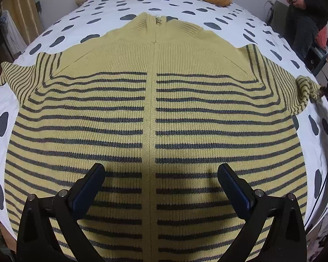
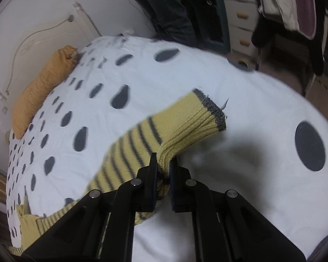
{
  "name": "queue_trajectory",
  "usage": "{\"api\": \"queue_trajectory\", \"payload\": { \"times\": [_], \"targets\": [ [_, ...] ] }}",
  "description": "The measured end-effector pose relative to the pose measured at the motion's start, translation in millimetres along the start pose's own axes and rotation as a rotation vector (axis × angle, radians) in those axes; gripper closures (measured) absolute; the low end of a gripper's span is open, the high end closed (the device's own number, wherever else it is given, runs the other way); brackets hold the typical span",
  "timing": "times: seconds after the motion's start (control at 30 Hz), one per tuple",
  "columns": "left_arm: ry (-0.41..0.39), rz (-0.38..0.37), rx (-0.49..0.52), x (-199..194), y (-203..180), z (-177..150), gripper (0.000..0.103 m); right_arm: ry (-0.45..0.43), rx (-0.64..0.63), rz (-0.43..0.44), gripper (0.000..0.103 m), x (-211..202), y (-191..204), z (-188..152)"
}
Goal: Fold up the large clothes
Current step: 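Grasp the cuff of the sleeve with the right gripper and lift it, then carry the sleeve across the cardigan body and release it with the right gripper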
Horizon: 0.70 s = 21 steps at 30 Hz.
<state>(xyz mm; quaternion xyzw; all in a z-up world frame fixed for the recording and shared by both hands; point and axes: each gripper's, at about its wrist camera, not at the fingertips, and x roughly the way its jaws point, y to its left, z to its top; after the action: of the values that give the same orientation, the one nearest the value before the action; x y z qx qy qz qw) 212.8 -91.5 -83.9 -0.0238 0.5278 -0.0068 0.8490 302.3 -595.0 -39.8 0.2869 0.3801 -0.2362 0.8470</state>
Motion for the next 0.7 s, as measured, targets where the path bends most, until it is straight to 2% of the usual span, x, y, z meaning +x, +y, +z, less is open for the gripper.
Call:
{"api": "queue_trajectory", "payload": {
  "times": [0.13, 0.27, 0.4, 0.53, 0.6, 0.7],
  "targets": [
    [-0.001, -0.011, -0.015, -6.9, 11.5, -1.5, 0.0, -0.048, -0.147, 0.067, 0.094, -45.4, 62.6, -11.5],
    [-0.016, -0.018, -0.054, -19.7, 37.2, -5.7, 0.001, -0.052, -0.335, 0.146, 0.094, -85.3, 151.8, -54.7],
    [-0.042, -0.025, -0.128, -35.5, 79.2, -10.8, 0.0, -0.004, -0.505, 0.266, 0.094, -112.7, 248.3, -124.1],
    [-0.06, -0.015, -0.212, -46.1, 130.9, -20.1, 0.0, 0.074, -0.679, 0.398, 0.094, -129.7, 345.4, -215.4],
    [-0.056, -0.003, -0.255, -45.8, 157.3, -24.3, 0.0, 0.115, -0.77, 0.447, 0.094, -129.5, 385.0, -264.6],
    [-0.051, 0.015, -0.323, -42.0, 192.7, -30.8, 0.0, 0.199, -0.864, 0.475, 0.092, -114.1, 418.2, -336.2]
  ]
}}
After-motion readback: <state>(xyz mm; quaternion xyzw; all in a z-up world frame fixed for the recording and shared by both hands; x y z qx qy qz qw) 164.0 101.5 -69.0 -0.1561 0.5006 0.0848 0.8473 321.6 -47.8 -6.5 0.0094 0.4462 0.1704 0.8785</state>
